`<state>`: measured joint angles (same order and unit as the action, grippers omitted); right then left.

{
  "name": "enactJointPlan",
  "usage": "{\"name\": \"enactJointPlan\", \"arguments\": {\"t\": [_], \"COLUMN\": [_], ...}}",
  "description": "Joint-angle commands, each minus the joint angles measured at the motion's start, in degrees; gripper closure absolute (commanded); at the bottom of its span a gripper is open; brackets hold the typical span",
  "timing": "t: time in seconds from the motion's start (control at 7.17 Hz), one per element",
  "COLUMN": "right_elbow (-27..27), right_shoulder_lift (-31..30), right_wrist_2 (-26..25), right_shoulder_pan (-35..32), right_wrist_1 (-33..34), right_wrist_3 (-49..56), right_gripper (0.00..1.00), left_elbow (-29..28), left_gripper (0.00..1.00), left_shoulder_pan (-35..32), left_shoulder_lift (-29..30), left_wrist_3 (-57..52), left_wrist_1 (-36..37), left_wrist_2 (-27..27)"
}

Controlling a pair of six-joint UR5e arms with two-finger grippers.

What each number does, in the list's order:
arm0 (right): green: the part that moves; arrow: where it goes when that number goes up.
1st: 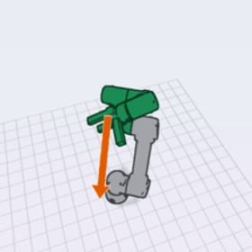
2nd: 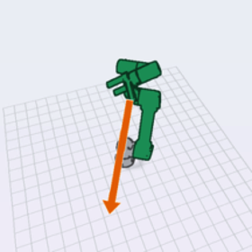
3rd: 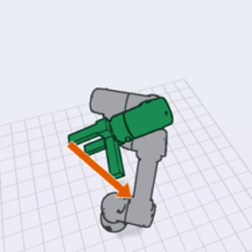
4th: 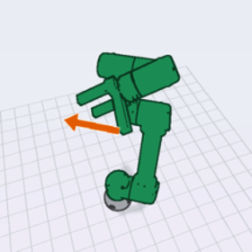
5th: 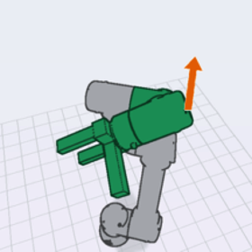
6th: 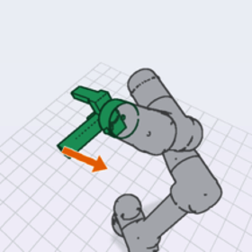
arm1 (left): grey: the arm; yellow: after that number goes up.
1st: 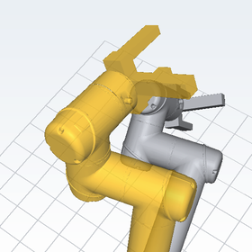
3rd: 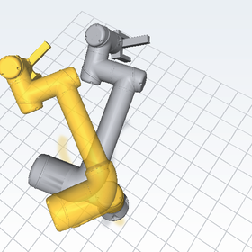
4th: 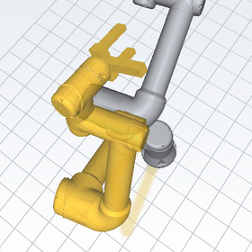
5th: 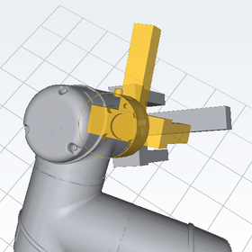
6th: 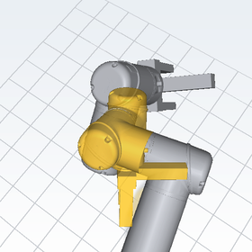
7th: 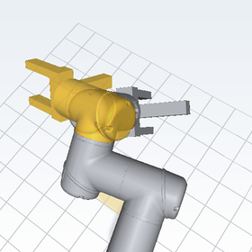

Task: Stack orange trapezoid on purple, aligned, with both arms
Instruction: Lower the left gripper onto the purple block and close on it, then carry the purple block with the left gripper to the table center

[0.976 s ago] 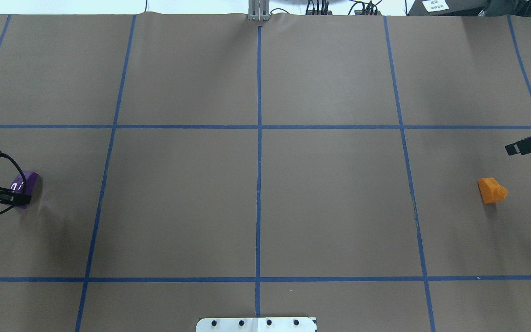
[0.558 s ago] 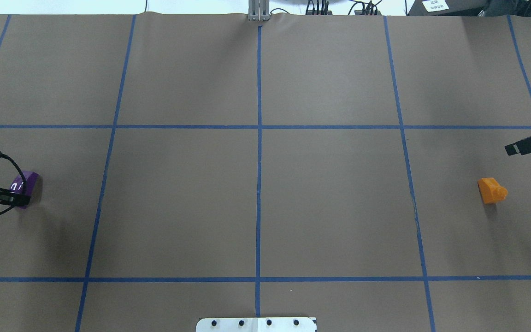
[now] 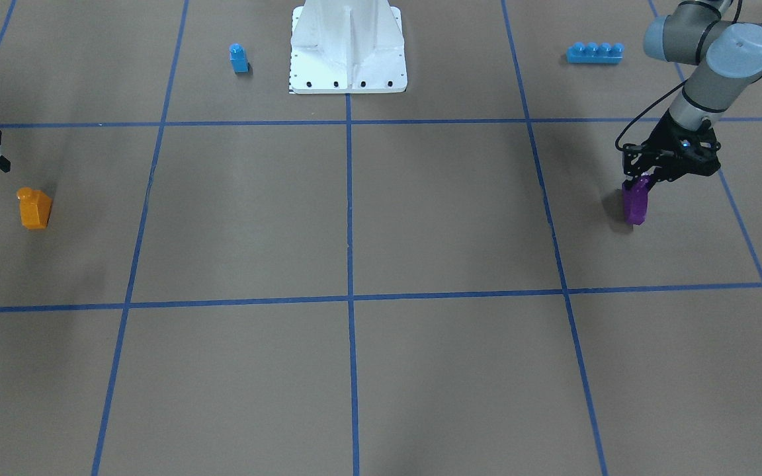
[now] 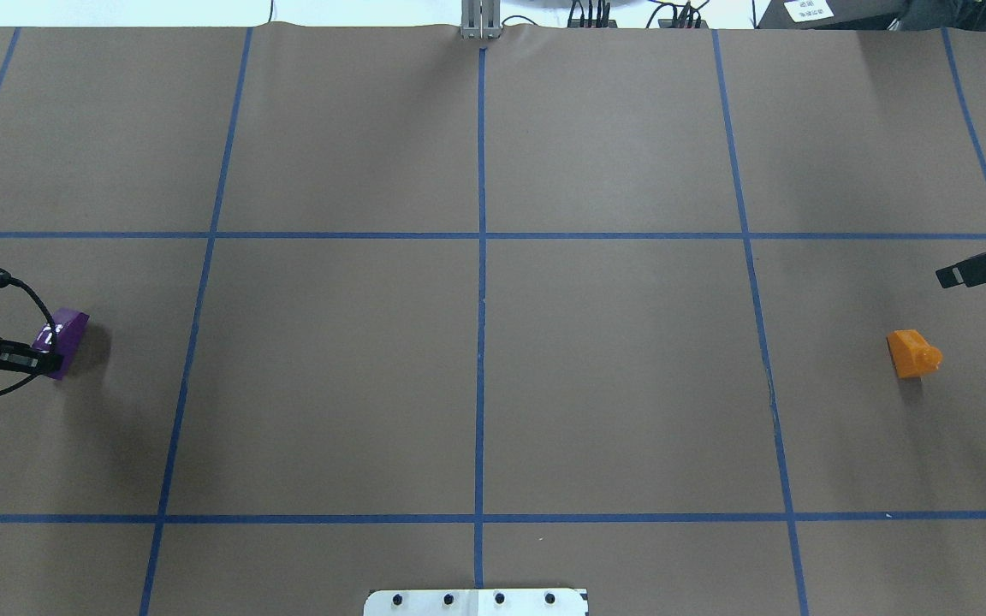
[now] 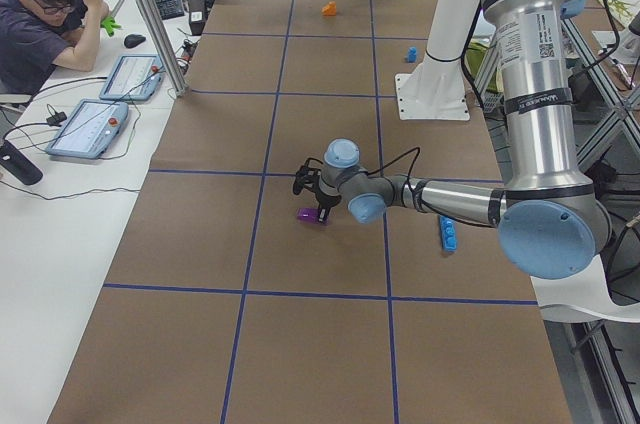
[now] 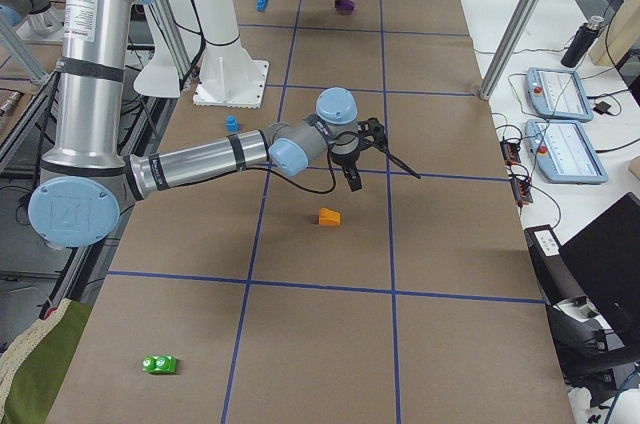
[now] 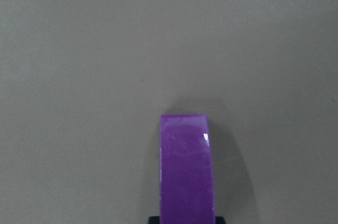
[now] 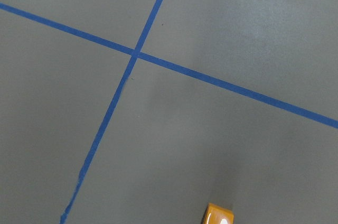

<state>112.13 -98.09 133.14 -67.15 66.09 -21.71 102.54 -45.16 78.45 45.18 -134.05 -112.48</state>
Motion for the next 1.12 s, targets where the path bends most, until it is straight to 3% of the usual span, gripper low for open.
{"name": "enactJointPlan", "arguments": {"t": [0.0, 0.14, 0.56, 0.7, 0.98], "right_elbow": [0.0, 0.0, -0.1, -0.2, -0.2], "right_shoulder_lift": [0.0, 0.0, 0.0, 0.0, 0.2], "right_wrist_2": [0.0, 0.0, 0.0, 0.0, -0.2], "right_shoulder_pan": [0.0, -0.1, 0.0, 0.0, 0.0], "right_wrist_1": [0.0, 0.0, 0.0, 0.0, 0.0], "right_wrist_3": [0.0, 0.0, -0.1, -0.1, 0.0], "right_gripper": [0.00, 0.00, 0.00, 0.00, 0.00], "left_elbow": [7.9, 12.1, 11.5, 10.2, -1.4], "left_gripper": [1.00, 1.00, 1.00, 1.00, 1.00], "left_shoulder_pan": [0.0, 0.1, 6.7, 11.0, 17.1], "left_shoulder_lift": [2.6, 7.3, 26.3, 32.3, 46.7], "left_wrist_3": [0.7, 2.8, 12.4, 16.2, 21.7], "left_wrist_1": [8.8, 18.9, 35.5, 38.3, 40.4], "left_wrist_2": [-0.4, -0.4, 0.2, 0.3, 6.8]}}
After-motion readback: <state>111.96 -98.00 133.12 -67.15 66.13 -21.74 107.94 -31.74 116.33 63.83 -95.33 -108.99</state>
